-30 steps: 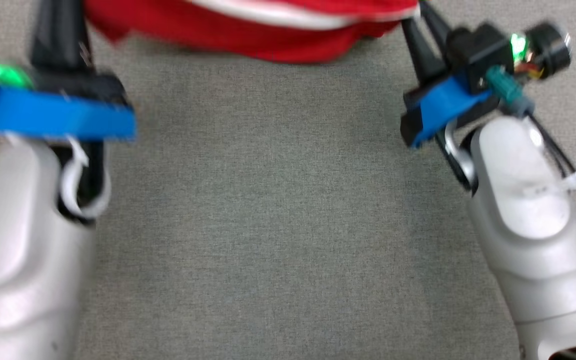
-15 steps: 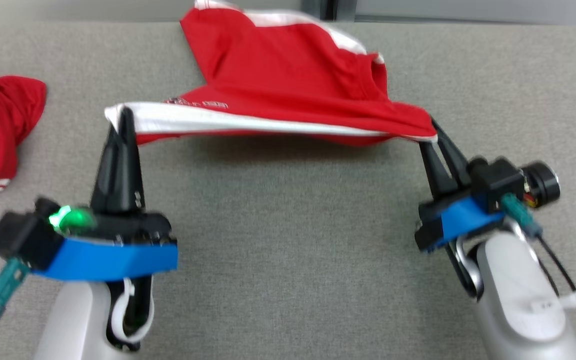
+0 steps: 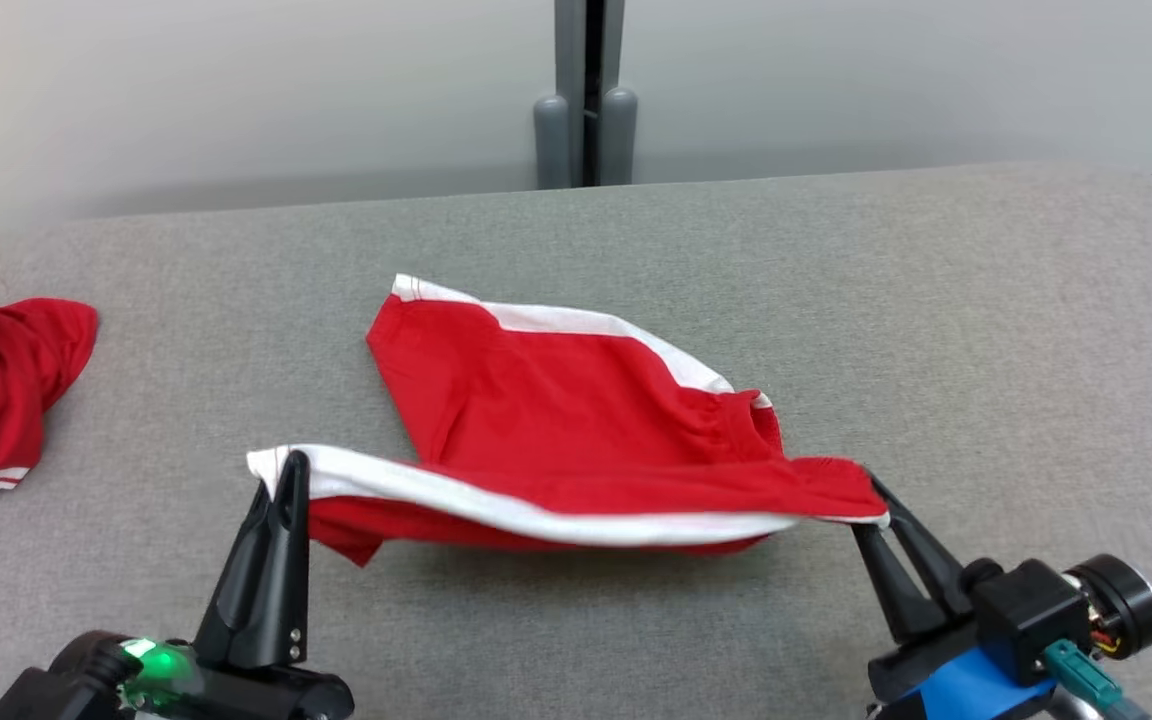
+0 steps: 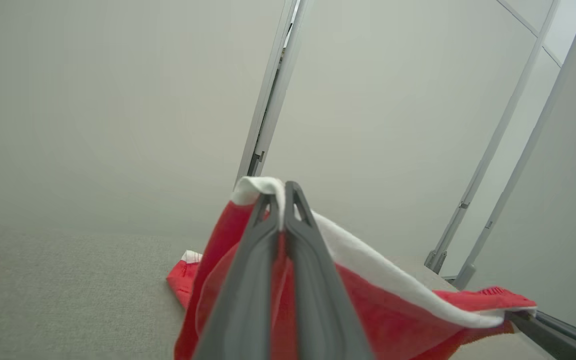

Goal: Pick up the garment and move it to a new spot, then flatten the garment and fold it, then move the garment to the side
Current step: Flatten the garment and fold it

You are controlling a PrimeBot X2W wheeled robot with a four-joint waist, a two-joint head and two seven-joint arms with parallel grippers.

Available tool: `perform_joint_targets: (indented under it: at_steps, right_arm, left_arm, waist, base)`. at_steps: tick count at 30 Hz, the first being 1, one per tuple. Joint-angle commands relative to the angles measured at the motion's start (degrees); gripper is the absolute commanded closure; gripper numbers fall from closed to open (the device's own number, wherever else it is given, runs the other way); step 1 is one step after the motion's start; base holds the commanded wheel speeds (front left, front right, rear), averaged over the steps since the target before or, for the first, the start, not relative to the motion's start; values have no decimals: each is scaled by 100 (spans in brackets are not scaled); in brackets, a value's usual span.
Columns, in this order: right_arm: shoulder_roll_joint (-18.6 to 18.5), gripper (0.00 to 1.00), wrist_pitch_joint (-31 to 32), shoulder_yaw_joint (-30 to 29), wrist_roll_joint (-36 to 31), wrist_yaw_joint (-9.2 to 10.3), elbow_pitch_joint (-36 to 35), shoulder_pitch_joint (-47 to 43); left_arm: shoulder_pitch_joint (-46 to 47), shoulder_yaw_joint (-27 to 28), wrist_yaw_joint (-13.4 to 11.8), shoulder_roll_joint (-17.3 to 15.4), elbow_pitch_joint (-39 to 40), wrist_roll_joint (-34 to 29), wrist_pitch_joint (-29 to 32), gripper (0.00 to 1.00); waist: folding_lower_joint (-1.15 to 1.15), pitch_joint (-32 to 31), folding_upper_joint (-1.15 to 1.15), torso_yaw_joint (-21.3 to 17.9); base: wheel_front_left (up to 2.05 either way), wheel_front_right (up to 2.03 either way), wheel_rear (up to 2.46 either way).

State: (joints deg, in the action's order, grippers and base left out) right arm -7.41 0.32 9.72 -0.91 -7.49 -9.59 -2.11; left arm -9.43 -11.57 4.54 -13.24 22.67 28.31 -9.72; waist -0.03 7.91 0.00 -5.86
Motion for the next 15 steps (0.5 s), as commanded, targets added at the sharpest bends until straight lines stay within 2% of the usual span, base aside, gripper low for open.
perform_joint_targets:
  at_steps: [1,3,8,15]
  right_arm:
    - [-21,100,115,16,61,-1,-116,-102]
    - [-111,100,217,-9,-58,0,-177,-117]
    - [-37,100,365,62,-38,0,309,254]
    - [169,100,135,-100,-5,0,1352,1190]
  left_arm:
    - [-47,-5,-35,-38,29,40,95,100]
    - [-28,-34,-59,16,-77,147,193,100]
    - [557,-88,11,-13,-888,100,225,100]
    - [2151,-270,166,-15,-2435,-69,112,100]
  waist:
    - [3,-14,0,-40]
    - [3,42,0,-33]
    - [3,300,0,28]
    - [3,906,0,127]
  base:
    - [0,0,0]
    - [0,0,0]
    - [0,0,0]
    - [0,0,0]
